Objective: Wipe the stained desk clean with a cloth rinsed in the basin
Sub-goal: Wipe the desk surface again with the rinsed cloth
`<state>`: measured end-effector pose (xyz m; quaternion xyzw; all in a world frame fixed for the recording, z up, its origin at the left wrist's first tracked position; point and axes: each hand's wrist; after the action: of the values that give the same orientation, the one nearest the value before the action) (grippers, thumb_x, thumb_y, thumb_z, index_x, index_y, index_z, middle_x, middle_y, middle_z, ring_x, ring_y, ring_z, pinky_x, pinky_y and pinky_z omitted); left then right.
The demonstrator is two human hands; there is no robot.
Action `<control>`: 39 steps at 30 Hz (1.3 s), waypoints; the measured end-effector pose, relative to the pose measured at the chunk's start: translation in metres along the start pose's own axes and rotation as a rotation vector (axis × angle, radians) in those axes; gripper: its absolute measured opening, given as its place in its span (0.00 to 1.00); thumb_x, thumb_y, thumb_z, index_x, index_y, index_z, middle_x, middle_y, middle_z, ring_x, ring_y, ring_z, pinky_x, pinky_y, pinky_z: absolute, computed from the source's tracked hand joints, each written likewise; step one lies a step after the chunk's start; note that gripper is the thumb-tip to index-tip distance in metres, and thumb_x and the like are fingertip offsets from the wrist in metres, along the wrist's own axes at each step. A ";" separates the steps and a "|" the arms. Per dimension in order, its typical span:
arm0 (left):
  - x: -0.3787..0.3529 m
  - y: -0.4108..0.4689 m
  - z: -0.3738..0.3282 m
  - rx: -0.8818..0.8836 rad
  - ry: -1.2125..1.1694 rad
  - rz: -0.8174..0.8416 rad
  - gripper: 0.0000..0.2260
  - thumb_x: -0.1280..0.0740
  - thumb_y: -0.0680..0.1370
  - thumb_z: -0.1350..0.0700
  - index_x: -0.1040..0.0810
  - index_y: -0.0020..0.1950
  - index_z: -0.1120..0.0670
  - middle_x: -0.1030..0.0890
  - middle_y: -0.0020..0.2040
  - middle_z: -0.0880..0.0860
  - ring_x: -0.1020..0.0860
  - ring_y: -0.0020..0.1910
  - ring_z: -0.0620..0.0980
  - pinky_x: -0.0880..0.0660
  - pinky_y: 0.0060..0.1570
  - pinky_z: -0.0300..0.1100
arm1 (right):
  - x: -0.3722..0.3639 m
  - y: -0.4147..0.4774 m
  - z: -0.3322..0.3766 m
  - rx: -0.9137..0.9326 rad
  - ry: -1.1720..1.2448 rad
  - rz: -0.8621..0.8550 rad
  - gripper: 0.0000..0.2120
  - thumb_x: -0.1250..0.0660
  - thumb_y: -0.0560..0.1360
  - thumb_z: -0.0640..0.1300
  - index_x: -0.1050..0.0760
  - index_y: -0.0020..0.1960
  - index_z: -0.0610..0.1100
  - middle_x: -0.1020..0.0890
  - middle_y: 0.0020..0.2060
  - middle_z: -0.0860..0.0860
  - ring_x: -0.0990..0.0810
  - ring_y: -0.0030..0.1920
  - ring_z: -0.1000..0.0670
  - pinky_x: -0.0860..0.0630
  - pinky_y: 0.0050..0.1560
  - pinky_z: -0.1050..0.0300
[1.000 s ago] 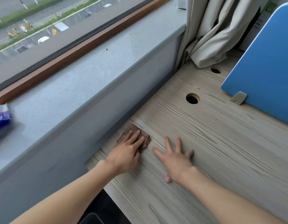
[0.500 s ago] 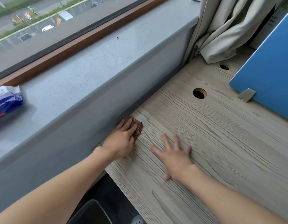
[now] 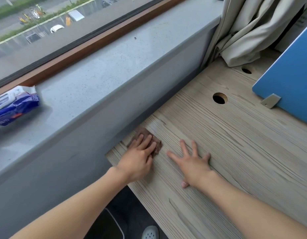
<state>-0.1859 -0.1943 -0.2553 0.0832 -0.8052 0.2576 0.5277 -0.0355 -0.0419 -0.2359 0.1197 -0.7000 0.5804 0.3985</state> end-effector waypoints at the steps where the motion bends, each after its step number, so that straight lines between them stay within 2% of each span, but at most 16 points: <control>1: -0.002 -0.006 0.003 -0.033 0.013 0.016 0.26 0.47 0.83 0.49 0.45 0.81 0.45 0.53 0.81 0.46 0.57 0.81 0.50 0.58 0.79 0.47 | 0.000 -0.001 0.000 0.002 0.000 0.005 0.57 0.22 0.69 0.53 0.65 0.77 0.65 0.70 0.77 0.43 0.68 0.76 0.29 0.44 0.65 0.17; 3: 0.004 -0.005 0.016 -0.039 0.040 0.028 0.26 0.46 0.82 0.50 0.45 0.81 0.44 0.52 0.81 0.45 0.56 0.81 0.50 0.55 0.79 0.47 | 0.001 -0.004 0.001 -0.002 -0.014 -0.006 0.57 0.22 0.70 0.53 0.65 0.78 0.63 0.69 0.78 0.43 0.67 0.76 0.29 0.44 0.65 0.18; 7: 0.014 0.008 0.030 0.123 -0.027 0.006 0.26 0.44 0.82 0.53 0.44 0.81 0.46 0.52 0.82 0.47 0.56 0.81 0.51 0.53 0.79 0.47 | -0.002 -0.012 0.016 0.044 -0.017 -0.014 0.54 0.25 0.73 0.50 0.66 0.79 0.60 0.68 0.78 0.44 0.66 0.76 0.30 0.47 0.66 0.17; 10: 0.004 -0.017 0.016 0.022 0.001 0.031 0.28 0.46 0.79 0.52 0.44 0.81 0.48 0.51 0.82 0.49 0.56 0.81 0.53 0.56 0.79 0.48 | -0.009 -0.015 0.028 0.067 -0.026 0.025 0.56 0.24 0.71 0.55 0.67 0.78 0.62 0.71 0.77 0.44 0.67 0.75 0.28 0.42 0.65 0.19; 13: 0.001 -0.034 0.023 -0.061 0.006 0.074 0.30 0.48 0.77 0.52 0.44 0.81 0.46 0.51 0.82 0.46 0.56 0.81 0.51 0.56 0.79 0.45 | -0.011 -0.014 0.031 0.050 -0.056 0.023 0.58 0.24 0.71 0.55 0.70 0.77 0.62 0.72 0.77 0.43 0.67 0.75 0.27 0.41 0.64 0.18; 15: 0.006 -0.024 0.034 0.010 -0.005 0.019 0.28 0.45 0.80 0.55 0.42 0.81 0.45 0.50 0.82 0.46 0.54 0.81 0.50 0.50 0.79 0.47 | -0.011 -0.013 0.031 0.047 -0.058 0.018 0.58 0.24 0.71 0.55 0.70 0.77 0.62 0.72 0.76 0.43 0.68 0.75 0.27 0.41 0.65 0.18; 18: 0.010 -0.019 0.036 0.135 -0.026 -0.028 0.27 0.44 0.81 0.58 0.43 0.81 0.47 0.51 0.82 0.47 0.55 0.81 0.51 0.50 0.79 0.47 | -0.011 -0.013 0.032 0.035 -0.065 0.024 0.58 0.24 0.71 0.54 0.70 0.77 0.62 0.73 0.76 0.43 0.68 0.75 0.27 0.41 0.65 0.18; 21: -0.003 -0.042 0.026 0.030 -0.034 0.010 0.29 0.47 0.78 0.56 0.42 0.81 0.49 0.50 0.82 0.49 0.55 0.81 0.54 0.54 0.79 0.48 | -0.010 -0.014 0.032 0.036 -0.059 0.021 0.58 0.24 0.71 0.54 0.70 0.77 0.63 0.72 0.77 0.43 0.67 0.75 0.27 0.41 0.65 0.18; 23: -0.004 -0.053 0.029 -0.032 -0.025 0.035 0.30 0.48 0.77 0.56 0.42 0.81 0.48 0.50 0.82 0.48 0.55 0.81 0.52 0.55 0.79 0.46 | -0.009 -0.016 0.032 0.035 -0.061 0.008 0.58 0.24 0.71 0.55 0.69 0.77 0.62 0.71 0.77 0.43 0.66 0.76 0.28 0.41 0.66 0.19; 26: 0.005 -0.043 0.047 0.083 -0.054 0.011 0.29 0.45 0.79 0.60 0.41 0.80 0.46 0.50 0.82 0.46 0.54 0.81 0.51 0.48 0.78 0.47 | -0.011 -0.023 0.035 0.037 -0.082 -0.028 0.55 0.25 0.73 0.54 0.67 0.79 0.60 0.69 0.78 0.44 0.65 0.77 0.29 0.44 0.67 0.19; 29: 0.005 -0.039 0.044 0.161 -0.072 -0.034 0.29 0.44 0.79 0.61 0.41 0.81 0.49 0.50 0.82 0.49 0.54 0.81 0.54 0.52 0.79 0.47 | -0.021 -0.029 0.036 0.038 -0.049 -0.056 0.50 0.29 0.76 0.51 0.65 0.79 0.61 0.69 0.78 0.48 0.64 0.77 0.30 0.42 0.66 0.19; 34: -0.009 -0.068 0.043 -0.002 -0.059 0.007 0.29 0.46 0.78 0.60 0.40 0.80 0.47 0.50 0.81 0.46 0.55 0.81 0.51 0.55 0.78 0.42 | -0.025 -0.031 0.037 0.037 0.000 -0.087 0.49 0.28 0.76 0.50 0.64 0.79 0.62 0.68 0.79 0.49 0.63 0.77 0.31 0.39 0.66 0.20; 37: -0.005 -0.061 0.053 0.122 -0.132 -0.060 0.28 0.45 0.79 0.62 0.38 0.79 0.46 0.49 0.81 0.45 0.54 0.81 0.49 0.47 0.78 0.46 | -0.027 -0.030 0.036 0.036 -0.001 -0.108 0.49 0.29 0.77 0.51 0.64 0.79 0.62 0.68 0.79 0.49 0.63 0.77 0.31 0.40 0.66 0.20; 39: -0.007 -0.057 0.044 0.199 -0.166 -0.114 0.27 0.44 0.80 0.62 0.37 0.79 0.48 0.48 0.81 0.46 0.54 0.81 0.50 0.49 0.78 0.47 | -0.030 -0.031 0.034 0.031 0.010 -0.121 0.48 0.29 0.77 0.50 0.63 0.79 0.62 0.67 0.79 0.49 0.63 0.78 0.32 0.40 0.67 0.21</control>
<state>-0.1951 -0.2663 -0.2567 0.2016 -0.8104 0.2982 0.4622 -0.0109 -0.0912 -0.2347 0.1649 -0.6804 0.5666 0.4345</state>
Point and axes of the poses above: each hand's wrist, its own y-axis towards the middle knuckle, its own x-axis out of the back of the hand, z = x × y
